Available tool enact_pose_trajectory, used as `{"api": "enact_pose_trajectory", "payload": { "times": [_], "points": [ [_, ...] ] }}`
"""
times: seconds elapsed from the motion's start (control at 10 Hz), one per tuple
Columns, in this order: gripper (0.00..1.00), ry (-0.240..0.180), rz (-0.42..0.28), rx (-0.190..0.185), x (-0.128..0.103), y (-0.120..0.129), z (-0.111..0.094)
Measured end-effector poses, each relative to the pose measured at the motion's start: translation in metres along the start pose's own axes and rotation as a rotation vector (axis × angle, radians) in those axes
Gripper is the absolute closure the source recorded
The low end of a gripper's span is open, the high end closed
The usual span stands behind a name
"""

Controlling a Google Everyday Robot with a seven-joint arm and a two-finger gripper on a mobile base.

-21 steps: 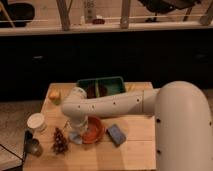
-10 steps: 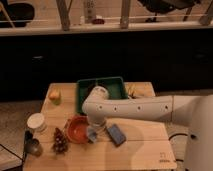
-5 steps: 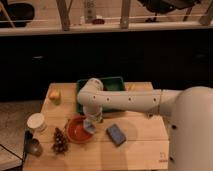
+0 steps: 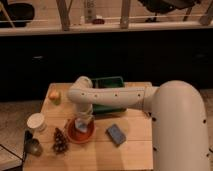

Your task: Wipe red bowl with towel

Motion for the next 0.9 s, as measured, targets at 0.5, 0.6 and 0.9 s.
{"api": "enact_pose_trajectory", "payload": {
  "times": [0.5,0.6,0.9],
  "points": [
    [0.98,-0.046,-0.051,-0.013,-0.035,0.024,0.016],
    [0.98,-0.048,-0.038,-0.018,-0.033,0.031,0.018],
    [0.98,-0.035,0.038,-0.019,-0.011,0.063,0.014]
  ]
}}
